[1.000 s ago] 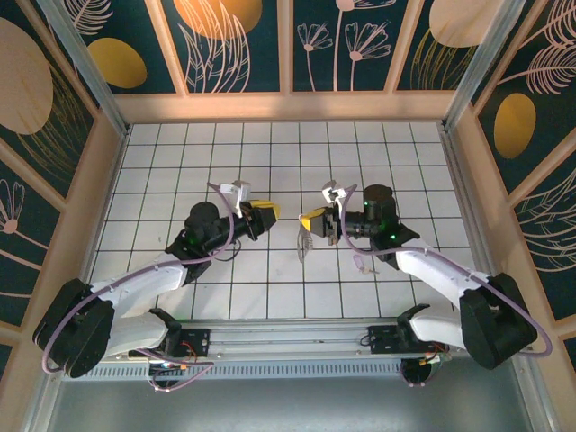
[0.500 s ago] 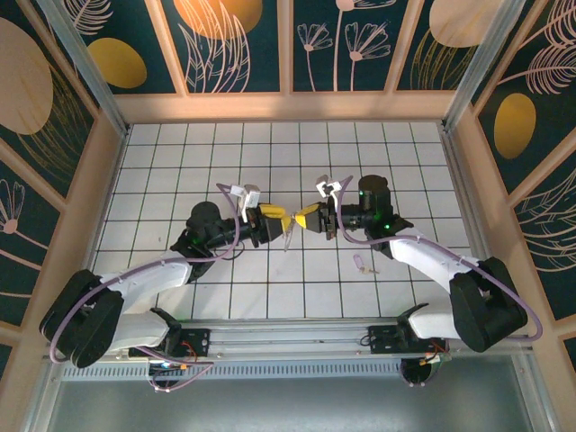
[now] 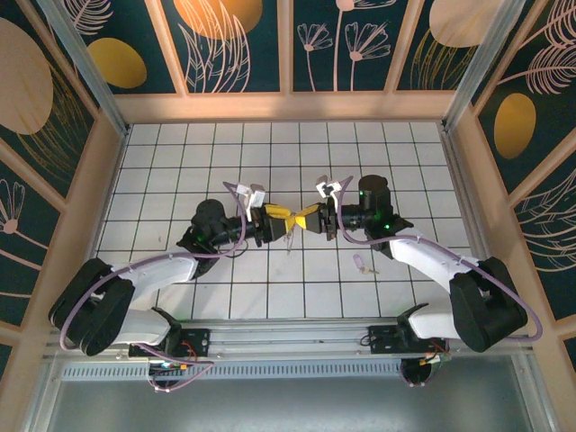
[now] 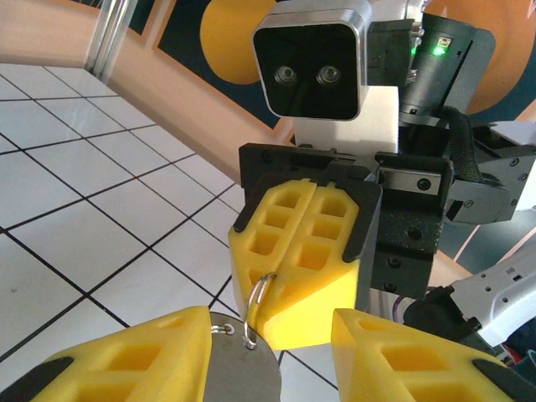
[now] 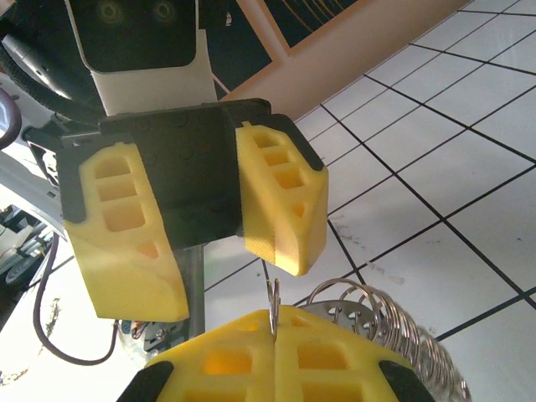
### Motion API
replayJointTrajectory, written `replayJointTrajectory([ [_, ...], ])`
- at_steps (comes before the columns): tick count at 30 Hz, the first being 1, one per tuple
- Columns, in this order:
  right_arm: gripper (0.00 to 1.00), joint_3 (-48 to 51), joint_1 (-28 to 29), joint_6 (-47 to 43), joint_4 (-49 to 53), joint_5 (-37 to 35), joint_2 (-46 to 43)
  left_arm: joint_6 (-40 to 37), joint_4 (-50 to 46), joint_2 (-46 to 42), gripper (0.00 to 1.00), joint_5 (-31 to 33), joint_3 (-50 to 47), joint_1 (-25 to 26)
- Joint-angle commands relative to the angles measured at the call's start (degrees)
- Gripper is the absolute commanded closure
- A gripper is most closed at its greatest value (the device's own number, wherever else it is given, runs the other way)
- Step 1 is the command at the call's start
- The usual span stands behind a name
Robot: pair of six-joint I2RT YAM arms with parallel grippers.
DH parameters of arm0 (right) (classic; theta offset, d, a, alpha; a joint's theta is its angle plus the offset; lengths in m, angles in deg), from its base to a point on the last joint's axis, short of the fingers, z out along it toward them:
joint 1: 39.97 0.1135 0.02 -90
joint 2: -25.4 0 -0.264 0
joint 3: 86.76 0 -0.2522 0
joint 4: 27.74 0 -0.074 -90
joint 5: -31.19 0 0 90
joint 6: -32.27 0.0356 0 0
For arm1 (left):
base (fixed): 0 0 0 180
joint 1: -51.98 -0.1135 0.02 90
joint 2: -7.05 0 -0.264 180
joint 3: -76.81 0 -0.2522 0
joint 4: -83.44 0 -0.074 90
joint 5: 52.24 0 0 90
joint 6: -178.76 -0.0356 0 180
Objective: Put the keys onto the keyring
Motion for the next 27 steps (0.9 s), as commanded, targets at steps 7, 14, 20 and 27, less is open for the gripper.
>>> replayJointTrajectory([
  [7, 1.0, -1.3, -0.23, -0.12, -3.23, 2.88, -0.47, 1.22, 5.21, 3.83, 0.62, -2.59, 3.61, -0.04],
  [14, 1.0, -1.07, -0.32, 0.04, -3.75, 2.53, -0.28, 1.85, 6.52, 5.95, 0.74, -4.26, 4.09, 0.05],
  [20, 1.0, -1.07, -0.38, 0.7, -4.46, 1.93, 0.06, 0.71, 4.93, 7.09, 0.97, -6.16, 5.28, 0.69],
  [27, 1.0, -1.25, -0.39, 0.94, -4.29, 0.8, 0.08, -1.25, 2.74, 7.54, 1.0, -4.96, 5.94, 1.47],
])
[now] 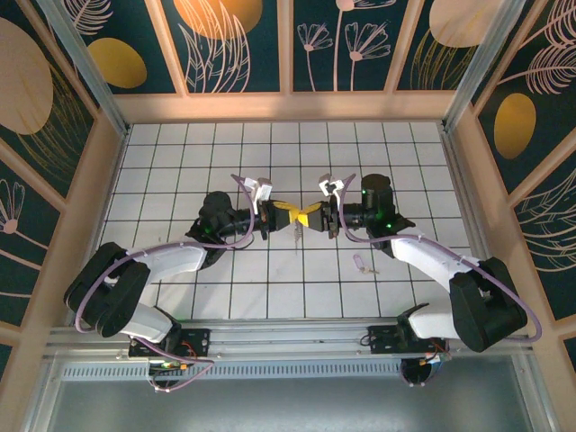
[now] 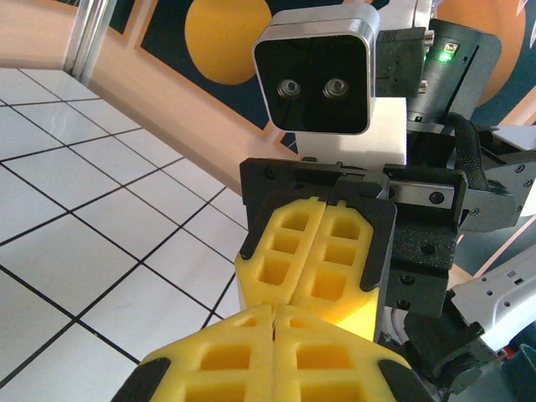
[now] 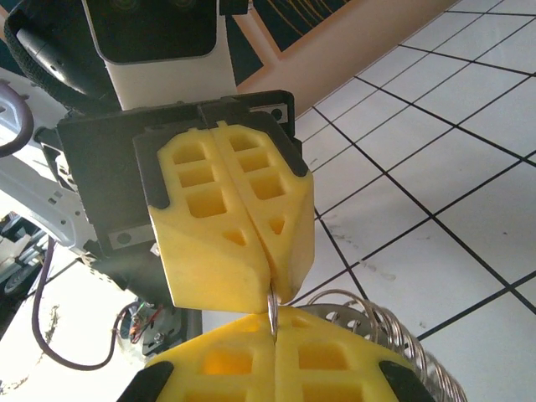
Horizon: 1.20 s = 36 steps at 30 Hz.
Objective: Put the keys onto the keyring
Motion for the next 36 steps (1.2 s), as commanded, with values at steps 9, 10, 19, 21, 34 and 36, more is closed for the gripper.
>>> replayJointTrajectory([
  [9, 0.73, 0.01, -0.44, 0.81, -4.7, -0.37, -0.12, -2.39, -1.68, -1.27, 1.0, 5.3, 0.23, 1.74],
  [10, 0.68, 0.24, -0.6, 0.96, -4.94, -0.37, -0.23, -2.48, -1.85, -1.43, 1.0, 5.86, 0.09, 1.76],
  [19, 0.54, 4.6, -3.32, 3.49, -6.7, -1.64, -5.63, -3.84, -2.76, -1.98, 1.0, 5.96, -0.24, 1.75],
  [21, 0.53, 5.85, -4.06, 4.42, -7.42, -2.39, -7.72, -4.44, -3.25, -1.98, 1.0, 5.52, -0.14, 1.76],
  [34, 0.51, 6.88, -4.75, 6.24, -8.11, -0.85, -8.44, -10.63, -9.77, -2.53, 1.0, 0.03, 3.22, 1.73],
  [36, 0.52, 6.87, -4.74, 6.26, -8.53, 0.08, -7.53, -10.48, -9.77, -2.42, 1.0, -0.68, 3.53, 1.76],
])
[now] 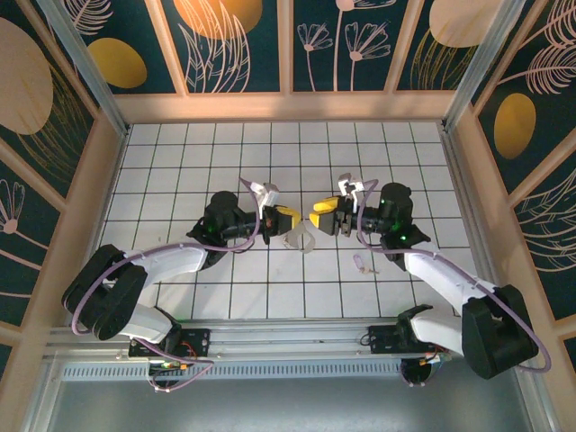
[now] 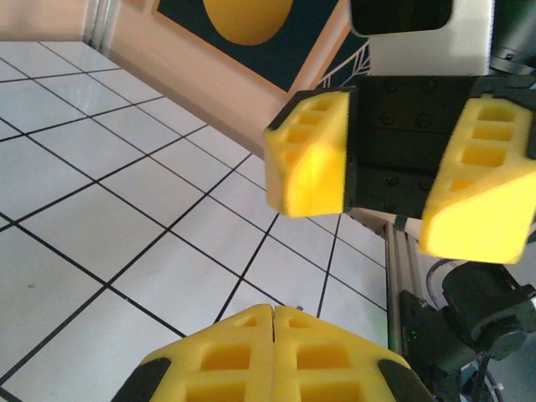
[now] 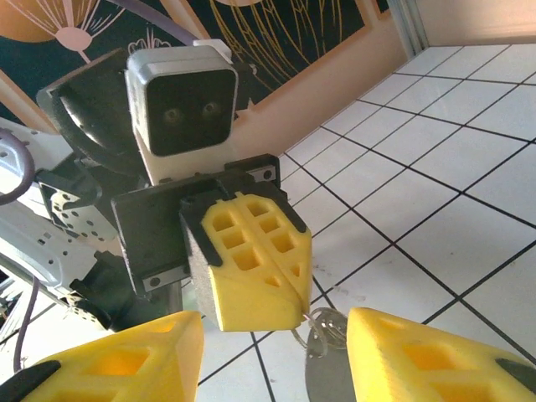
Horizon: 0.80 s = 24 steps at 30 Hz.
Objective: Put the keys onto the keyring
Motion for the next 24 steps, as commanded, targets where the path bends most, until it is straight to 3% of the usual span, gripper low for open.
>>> replayJointTrajectory([
  [1, 0.52, 0.61, -0.17, 0.89, -3.58, 3.43, 1.6, -1.96, 0.35, -1.29, 1.0, -3.03, 2.28, 0.38],
  [17, 0.6, 0.54, 1.47, 0.56, -5.44, 6.14, 6.33, -1.66, 0.8, -1.02, 1.0, -4.48, 3.04, 0.38],
  [24, 0.74, 0.41, 2.02, 0.58, -6.14, 6.06, 7.35, -1.38, 1.05, -0.94, 1.0, -4.57, 3.16, 0.31],
])
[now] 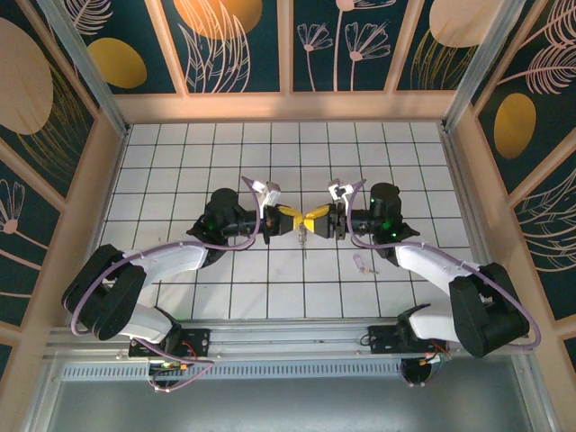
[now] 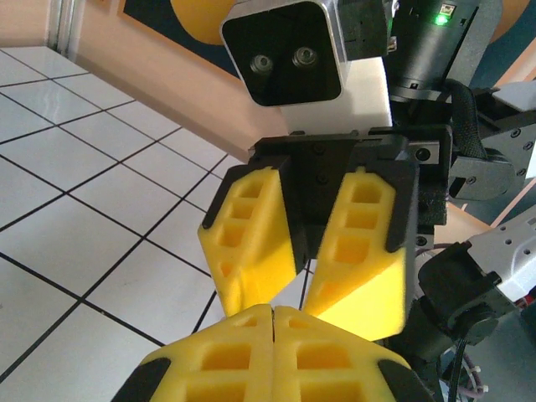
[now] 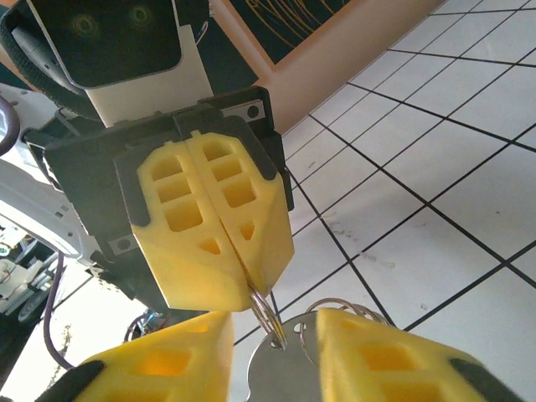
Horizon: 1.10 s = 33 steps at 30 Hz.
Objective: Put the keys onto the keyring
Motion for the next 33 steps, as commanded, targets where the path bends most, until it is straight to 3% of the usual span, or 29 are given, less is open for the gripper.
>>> replayJointTrajectory([
  [1, 0.77, 0.13, 0.55, -0.23, -3.22, 1.82, 0.5, -0.66, 1.45, -0.89, 1.0, -1.29, 1.84, 0.38],
  [6, 0.99, 0.46, 0.58, -0.47, -3.23, 1.9, 0.2, -0.52, 1.71, -0.63, 1.0, -1.29, 1.84, 0.38],
  [18, 1.0, 3.29, -0.31, 3.1, -8.8, -0.46, -2.94, 1.63, 3.38, -0.22, 1.0, 3.26, 1.76, 0.36],
  [19, 1.0, 3.55, -0.46, 3.51, -9.13, -1.44, -3.31, 2.12, 3.63, -0.56, 0.96, 4.59, 1.52, 0.36],
  [23, 1.0, 4.41, -0.69, 4.81, -10.05, -5.89, -5.54, 4.33, 5.8, -3.79, 0.62, 13.26, -0.73, 0.22],
  [26, 1.0, 4.65, -0.67, 5.72, -10.48, -9.15, -7.77, 6.2, 6.73, -7.27, 0.42, 19.52, -2.53, 0.24],
  [33, 1.0, 6.05, -0.28, 6.72, -14.93, -15.47, -13.42, 8.87, 7.34, -11.18, 0.23, 22.55, -4.58, 0.28],
])
